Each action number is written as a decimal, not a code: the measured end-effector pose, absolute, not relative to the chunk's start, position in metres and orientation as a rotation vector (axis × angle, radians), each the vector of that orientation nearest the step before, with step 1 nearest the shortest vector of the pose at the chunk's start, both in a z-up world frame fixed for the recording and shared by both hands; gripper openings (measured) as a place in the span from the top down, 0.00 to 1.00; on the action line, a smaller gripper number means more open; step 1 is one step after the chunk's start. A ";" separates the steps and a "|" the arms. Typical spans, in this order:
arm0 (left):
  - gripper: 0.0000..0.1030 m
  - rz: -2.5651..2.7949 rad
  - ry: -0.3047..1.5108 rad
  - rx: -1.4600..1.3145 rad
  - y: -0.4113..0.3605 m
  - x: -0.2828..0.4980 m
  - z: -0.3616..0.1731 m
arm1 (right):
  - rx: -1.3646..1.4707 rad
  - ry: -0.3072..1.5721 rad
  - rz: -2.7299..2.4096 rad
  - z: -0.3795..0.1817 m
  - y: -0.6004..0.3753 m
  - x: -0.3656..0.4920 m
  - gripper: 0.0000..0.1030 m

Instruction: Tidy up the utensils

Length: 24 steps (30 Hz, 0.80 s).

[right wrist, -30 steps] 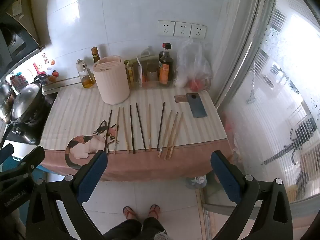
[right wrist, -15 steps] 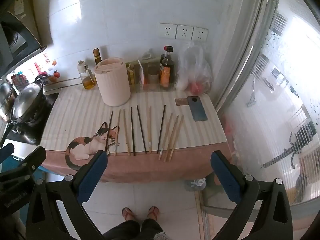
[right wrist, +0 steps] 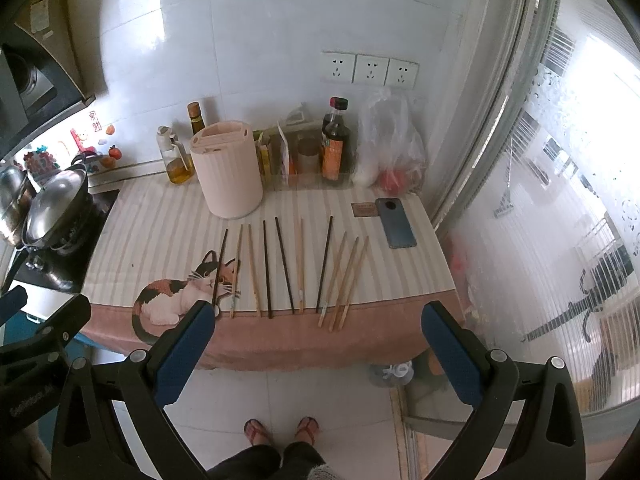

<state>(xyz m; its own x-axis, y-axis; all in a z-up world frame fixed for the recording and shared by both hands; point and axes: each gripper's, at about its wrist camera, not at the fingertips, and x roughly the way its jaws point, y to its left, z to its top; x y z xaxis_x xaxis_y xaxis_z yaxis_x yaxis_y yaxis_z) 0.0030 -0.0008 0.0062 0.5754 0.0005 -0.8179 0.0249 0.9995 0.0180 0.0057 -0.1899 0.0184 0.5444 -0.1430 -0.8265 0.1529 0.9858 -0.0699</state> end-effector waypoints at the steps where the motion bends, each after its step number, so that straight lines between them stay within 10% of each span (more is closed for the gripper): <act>1: 0.00 -0.014 0.957 0.028 -0.001 0.003 0.007 | 0.010 0.981 -0.175 0.019 -0.190 0.007 0.00; 24: 0.00 -0.018 0.939 0.030 -0.009 0.006 0.019 | 0.016 0.955 -0.177 0.026 -0.199 0.003 0.00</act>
<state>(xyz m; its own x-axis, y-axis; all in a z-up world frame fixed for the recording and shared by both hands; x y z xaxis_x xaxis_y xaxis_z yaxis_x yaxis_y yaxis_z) 0.0055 -0.0091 0.0193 0.5903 -0.0022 -0.8072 0.0285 0.9994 0.0181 0.0034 -0.1987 0.0258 0.5643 -0.1432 -0.8131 0.1573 0.9854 -0.0644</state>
